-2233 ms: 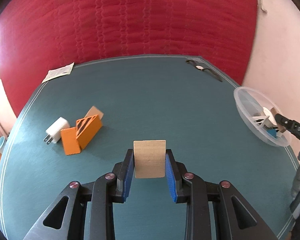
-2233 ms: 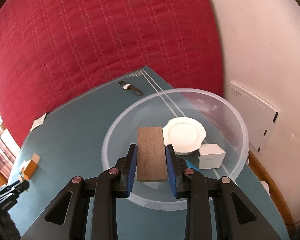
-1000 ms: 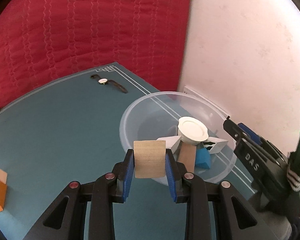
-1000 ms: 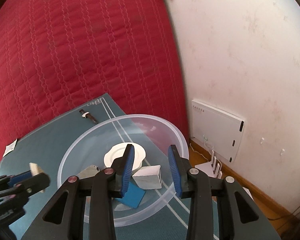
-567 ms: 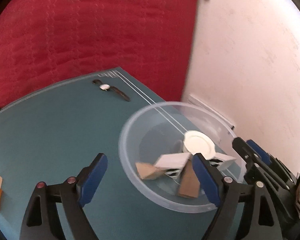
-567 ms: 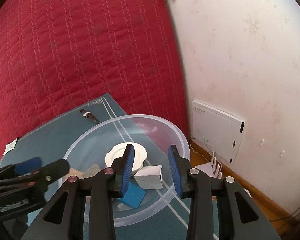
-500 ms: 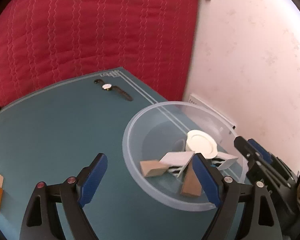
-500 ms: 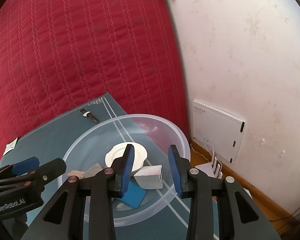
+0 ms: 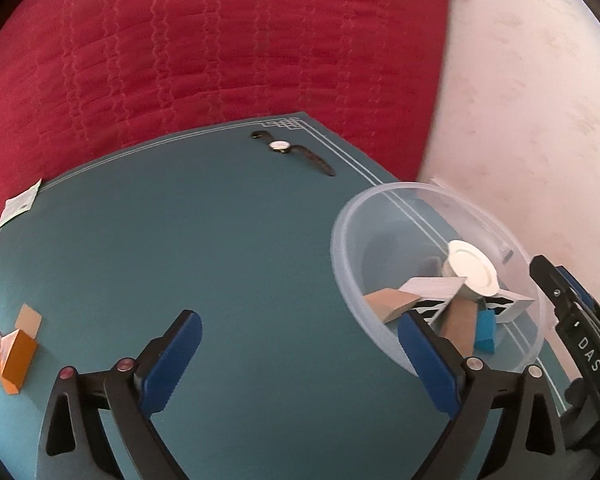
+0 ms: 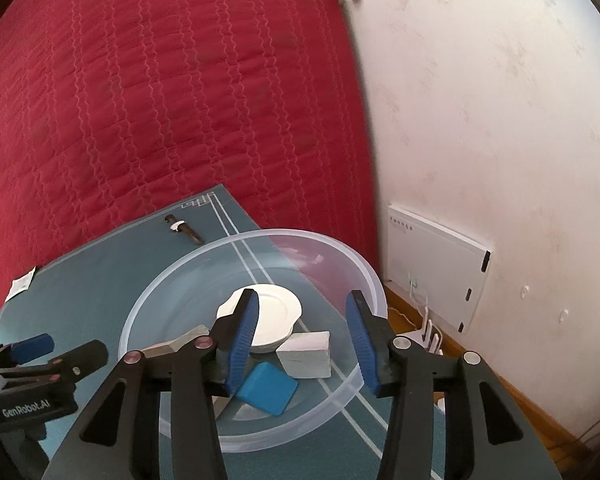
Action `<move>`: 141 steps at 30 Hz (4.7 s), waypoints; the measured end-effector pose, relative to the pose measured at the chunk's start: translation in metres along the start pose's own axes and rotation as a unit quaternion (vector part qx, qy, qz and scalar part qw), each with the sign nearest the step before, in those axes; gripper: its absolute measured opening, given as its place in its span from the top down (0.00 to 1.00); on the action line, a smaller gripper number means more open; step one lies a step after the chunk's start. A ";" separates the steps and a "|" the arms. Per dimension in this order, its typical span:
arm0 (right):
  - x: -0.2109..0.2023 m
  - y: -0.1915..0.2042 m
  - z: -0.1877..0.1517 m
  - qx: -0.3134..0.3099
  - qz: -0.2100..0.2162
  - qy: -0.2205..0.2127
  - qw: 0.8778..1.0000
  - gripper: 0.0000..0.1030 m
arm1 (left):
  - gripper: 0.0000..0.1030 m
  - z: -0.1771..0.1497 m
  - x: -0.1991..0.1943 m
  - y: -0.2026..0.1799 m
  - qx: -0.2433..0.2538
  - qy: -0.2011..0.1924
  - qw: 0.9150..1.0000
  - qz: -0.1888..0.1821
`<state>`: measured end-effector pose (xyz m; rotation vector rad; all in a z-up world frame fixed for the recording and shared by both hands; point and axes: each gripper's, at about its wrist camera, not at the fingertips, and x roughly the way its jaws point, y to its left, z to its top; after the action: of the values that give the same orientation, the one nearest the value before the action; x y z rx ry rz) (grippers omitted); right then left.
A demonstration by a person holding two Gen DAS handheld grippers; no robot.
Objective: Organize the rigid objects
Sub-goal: 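Carry both tan blocks into the clear bowl and open both grippers, then move both open grippers back to the orange blocks, then grasp the orange block with the right gripper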
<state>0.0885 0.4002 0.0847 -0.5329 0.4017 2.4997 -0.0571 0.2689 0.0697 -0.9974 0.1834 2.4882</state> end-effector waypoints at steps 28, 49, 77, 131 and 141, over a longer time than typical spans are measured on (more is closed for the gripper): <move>-0.015 0.033 -0.008 -0.050 -0.008 0.000 0.999 0.45 | 0.01 -0.015 -0.029 0.055 -0.025 -0.012 0.999 0.037; -0.026 0.096 -0.032 -0.101 0.073 0.043 0.991 0.45 | 0.01 -0.043 -0.056 0.126 -0.063 -0.015 0.995 0.078; -0.021 0.240 -0.070 -0.181 0.289 0.186 0.922 0.45 | 0.01 -0.101 -0.090 0.257 -0.164 -0.001 0.968 0.188; 0.036 0.371 -0.097 -0.189 0.347 0.251 0.884 0.44 | 0.01 -0.116 -0.093 0.288 -0.206 0.008 0.964 0.170; 0.036 0.392 -0.104 -0.207 0.329 0.246 0.888 0.57 | 0.01 -0.115 -0.094 0.290 -0.205 0.008 0.964 0.169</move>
<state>-0.1320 0.0604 0.0438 -1.4231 0.2514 3.1033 -0.0575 -0.0556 0.0374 -1.2361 -0.1827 2.9044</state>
